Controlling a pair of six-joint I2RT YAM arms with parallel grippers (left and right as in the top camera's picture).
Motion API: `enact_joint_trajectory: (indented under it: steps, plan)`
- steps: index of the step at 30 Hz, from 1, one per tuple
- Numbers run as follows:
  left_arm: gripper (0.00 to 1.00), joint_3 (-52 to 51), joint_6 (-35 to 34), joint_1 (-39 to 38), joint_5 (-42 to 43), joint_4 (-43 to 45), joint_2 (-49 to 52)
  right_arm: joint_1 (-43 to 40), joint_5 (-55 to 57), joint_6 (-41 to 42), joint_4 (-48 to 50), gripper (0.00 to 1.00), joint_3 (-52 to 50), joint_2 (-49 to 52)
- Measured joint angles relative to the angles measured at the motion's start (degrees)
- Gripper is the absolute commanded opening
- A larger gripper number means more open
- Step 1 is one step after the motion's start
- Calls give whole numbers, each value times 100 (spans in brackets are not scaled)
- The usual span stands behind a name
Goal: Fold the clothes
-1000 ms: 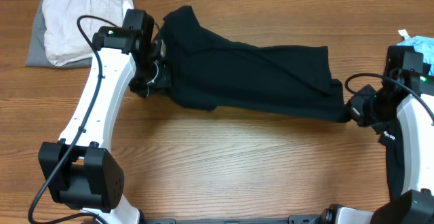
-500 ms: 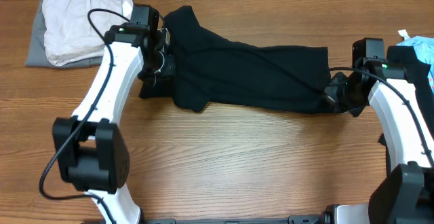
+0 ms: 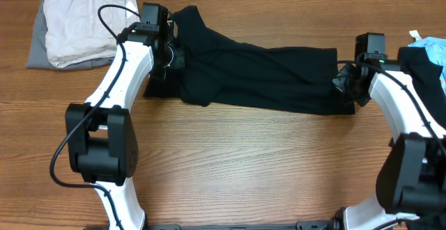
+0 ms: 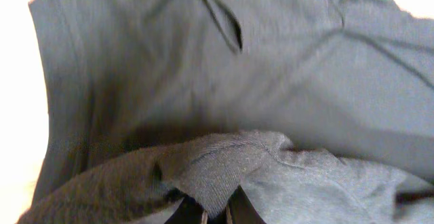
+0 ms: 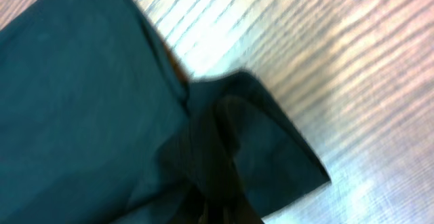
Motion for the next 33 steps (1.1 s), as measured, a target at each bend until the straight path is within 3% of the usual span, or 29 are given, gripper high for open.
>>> enact_joint_trajectory:
  steps: [3, 5, 7, 8, 9, 11, 12, 20, 24, 33]
  plan:
    - [21, -2, 9, 0, -39, 343, 162, -2, 168, 7, 262, 7, 0, 157]
    - [40, 0, 7, 0, -61, 509, 243, -2, 256, 50, 407, 30, 0, 168]
    - [70, 0, 17, 2, -85, 662, 306, -2, 352, 42, 494, 74, 4, 166]
    - [82, 0, 26, 2, -90, 704, 323, -2, 382, 22, 503, 90, 4, 166]
    - [88, 0, 26, 2, -105, 721, 337, 0, 402, 22, 498, 95, 4, 166]
    - [99, 0, 90, 4, -109, 728, 343, -9, 457, -20, 455, 96, 20, 166]
    - [100, 0, 149, 4, -131, 717, 343, -15, 470, -52, 339, 96, 59, 168]
    - [100, 640, 179, 109, -216, 345, 365, -365, -24, -595, -573, 98, 1543, 173]
    - [96, 1093, 192, 245, -219, 516, 365, -520, -721, -848, -219, 98, 2212, 166]
    - [93, 1178, 326, 361, 157, 1711, 494, -503, -1670, -1108, 402, 100, 2271, 590]
